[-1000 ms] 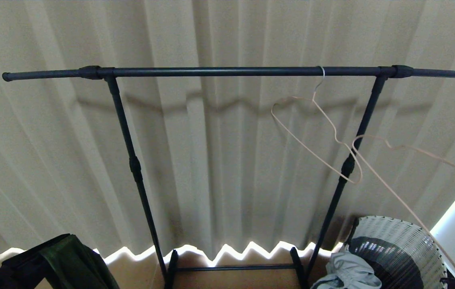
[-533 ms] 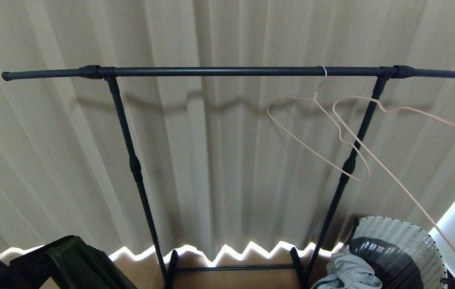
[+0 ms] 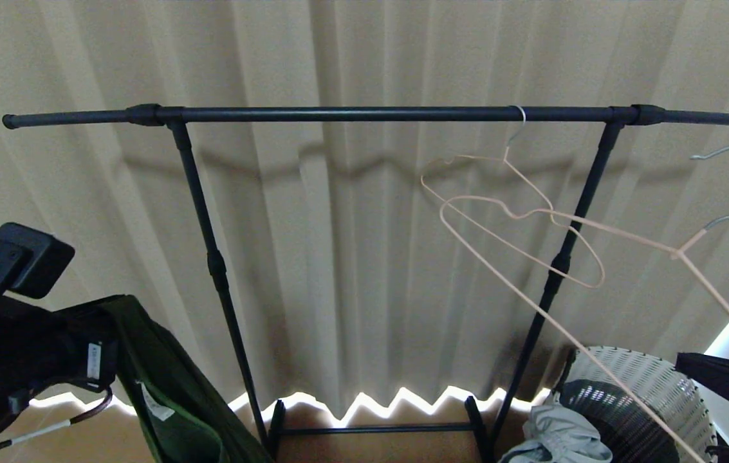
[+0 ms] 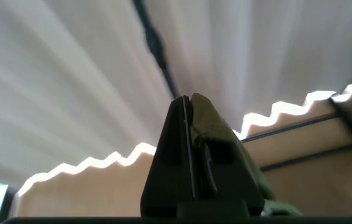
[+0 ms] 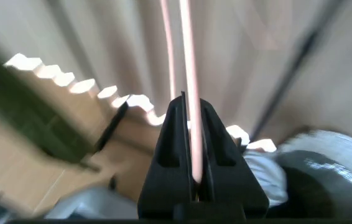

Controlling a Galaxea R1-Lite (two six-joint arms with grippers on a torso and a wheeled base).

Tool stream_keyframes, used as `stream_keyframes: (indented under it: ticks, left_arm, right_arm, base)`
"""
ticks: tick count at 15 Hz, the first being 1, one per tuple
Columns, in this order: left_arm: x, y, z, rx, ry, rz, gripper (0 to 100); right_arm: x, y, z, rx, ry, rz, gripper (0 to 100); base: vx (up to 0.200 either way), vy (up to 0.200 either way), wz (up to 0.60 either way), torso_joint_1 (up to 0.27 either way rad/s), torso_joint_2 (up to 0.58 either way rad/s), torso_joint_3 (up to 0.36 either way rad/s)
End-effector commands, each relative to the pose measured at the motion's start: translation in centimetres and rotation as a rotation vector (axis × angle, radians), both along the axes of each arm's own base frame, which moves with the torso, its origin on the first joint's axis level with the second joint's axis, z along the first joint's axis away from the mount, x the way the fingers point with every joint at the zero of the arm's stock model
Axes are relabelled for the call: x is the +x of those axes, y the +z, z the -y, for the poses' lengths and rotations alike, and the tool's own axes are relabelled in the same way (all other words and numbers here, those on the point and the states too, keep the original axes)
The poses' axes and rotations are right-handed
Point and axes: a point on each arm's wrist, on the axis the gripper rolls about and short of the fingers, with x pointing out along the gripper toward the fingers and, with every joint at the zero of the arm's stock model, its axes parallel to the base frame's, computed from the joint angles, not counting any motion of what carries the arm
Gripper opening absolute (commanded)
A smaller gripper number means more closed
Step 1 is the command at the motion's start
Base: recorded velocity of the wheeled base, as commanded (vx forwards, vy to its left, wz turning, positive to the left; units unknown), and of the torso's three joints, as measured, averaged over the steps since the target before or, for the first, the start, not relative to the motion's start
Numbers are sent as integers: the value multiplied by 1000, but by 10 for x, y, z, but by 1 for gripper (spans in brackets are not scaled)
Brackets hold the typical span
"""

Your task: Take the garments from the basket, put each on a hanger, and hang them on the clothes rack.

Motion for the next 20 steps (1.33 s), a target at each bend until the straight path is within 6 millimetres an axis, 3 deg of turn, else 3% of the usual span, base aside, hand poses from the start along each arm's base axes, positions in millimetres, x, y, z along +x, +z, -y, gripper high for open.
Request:
stream_keyframes:
  ticks: [1, 5, 10, 12, 15, 20]
  left_arm:
    - [30, 15, 16, -3, -16, -22, 0]
    - [49, 30, 53, -26, -72, 2, 0]
    - [81, 36, 71, -3, 24, -5, 0]
    - [81, 43, 78, -33, 19, -8, 0]
    - [75, 47, 88, -65, -6, -3, 0]
    - [73, 48, 89, -79, 18, 8, 0]
  right_arm:
    - [0, -12, -17, -7, 149, -75, 0]
    - [-5, -8, -35, 50, 294, -119, 0]
    - [-11, -10, -57, 36, 461, -175, 0]
    - [-7, -8, -70, 27, 495, -205, 0]
    - [15, -10, -95, 31, 491, -194, 0]
    - [29, -10, -110, 34, 482, -194, 0]
  base:
    - [0, 0, 0, 0, 0, 0]
    - [0, 0, 0, 0, 0, 0]
    - [0, 0, 0, 0, 0, 0]
    - [0, 0, 0, 0, 0, 0]
    - [0, 0, 0, 0, 0, 0]
    - [0, 0, 0, 0, 0, 0]
